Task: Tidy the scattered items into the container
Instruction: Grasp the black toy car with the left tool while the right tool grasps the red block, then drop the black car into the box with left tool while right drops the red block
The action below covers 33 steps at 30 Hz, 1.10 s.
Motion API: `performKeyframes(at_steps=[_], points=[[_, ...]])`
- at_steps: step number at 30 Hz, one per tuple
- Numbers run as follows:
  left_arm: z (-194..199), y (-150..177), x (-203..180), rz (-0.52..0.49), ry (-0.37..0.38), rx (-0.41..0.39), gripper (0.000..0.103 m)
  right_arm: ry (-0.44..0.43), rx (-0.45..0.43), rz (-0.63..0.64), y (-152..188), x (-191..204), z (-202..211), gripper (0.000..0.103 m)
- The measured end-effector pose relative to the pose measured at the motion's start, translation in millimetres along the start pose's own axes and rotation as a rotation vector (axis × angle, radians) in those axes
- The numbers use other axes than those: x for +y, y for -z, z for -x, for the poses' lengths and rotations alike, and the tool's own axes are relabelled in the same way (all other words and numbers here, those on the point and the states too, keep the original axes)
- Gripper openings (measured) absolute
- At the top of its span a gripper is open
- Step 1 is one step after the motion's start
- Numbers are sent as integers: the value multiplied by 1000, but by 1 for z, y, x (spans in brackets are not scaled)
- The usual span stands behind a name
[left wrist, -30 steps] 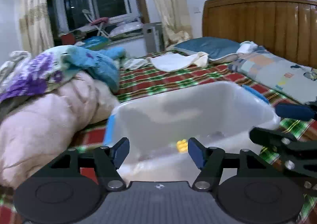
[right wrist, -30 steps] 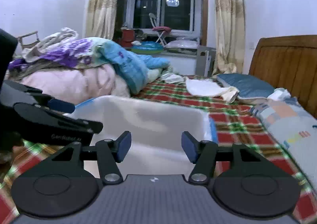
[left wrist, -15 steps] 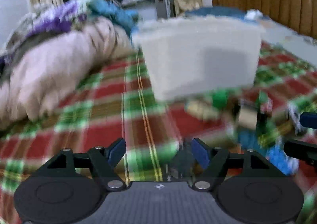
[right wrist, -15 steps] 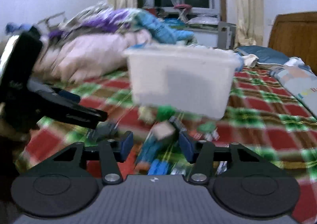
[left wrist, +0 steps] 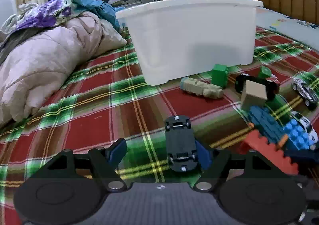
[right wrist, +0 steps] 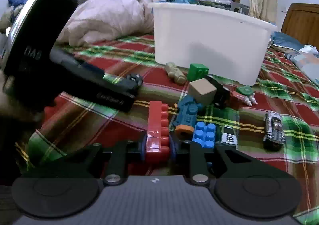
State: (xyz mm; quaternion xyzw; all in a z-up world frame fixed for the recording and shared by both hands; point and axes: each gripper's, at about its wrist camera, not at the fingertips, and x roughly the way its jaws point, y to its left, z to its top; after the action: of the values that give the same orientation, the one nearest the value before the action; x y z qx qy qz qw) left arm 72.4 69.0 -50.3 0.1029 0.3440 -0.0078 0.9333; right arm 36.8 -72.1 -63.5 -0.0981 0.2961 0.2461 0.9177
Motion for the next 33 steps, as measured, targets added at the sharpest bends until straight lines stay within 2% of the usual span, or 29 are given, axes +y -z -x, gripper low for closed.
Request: performKeyframes(at_steps=[1, 3, 5, 8, 11, 16, 19, 24, 27, 33], points=[[-2, -1, 1, 8, 12, 1, 76, 2, -4, 6, 1, 2, 1, 25], [-1, -2, 6, 39, 75, 0, 59, -3, -9, 7, 2, 1, 3, 25], [0, 0, 10, 75, 102, -1, 34, -3, -15, -2, 4, 0, 7, 25], [3, 0, 13, 97, 99, 4, 34, 2, -30, -15, 5, -3, 14, 25], [9, -1, 9, 67, 86, 10, 34, 2, -49, -18, 0, -6, 19, 25], [29, -20, 13, 51, 85, -38, 34, 11, -121, -18, -19, -14, 35, 25], [42, -41, 14, 42, 90, -88, 34, 31, -170, -22, -39, -27, 42, 25], [50, -94, 14, 21, 79, -166, 34, 72, -245, -50, -79, -61, 45, 25], [46, -129, 7, -22, 51, -207, 34, 94, -275, -56, -103, -82, 39, 25], [23, -181, -3, -53, 21, -228, 34, 123, -301, -38, -147, -114, 16, 25]])
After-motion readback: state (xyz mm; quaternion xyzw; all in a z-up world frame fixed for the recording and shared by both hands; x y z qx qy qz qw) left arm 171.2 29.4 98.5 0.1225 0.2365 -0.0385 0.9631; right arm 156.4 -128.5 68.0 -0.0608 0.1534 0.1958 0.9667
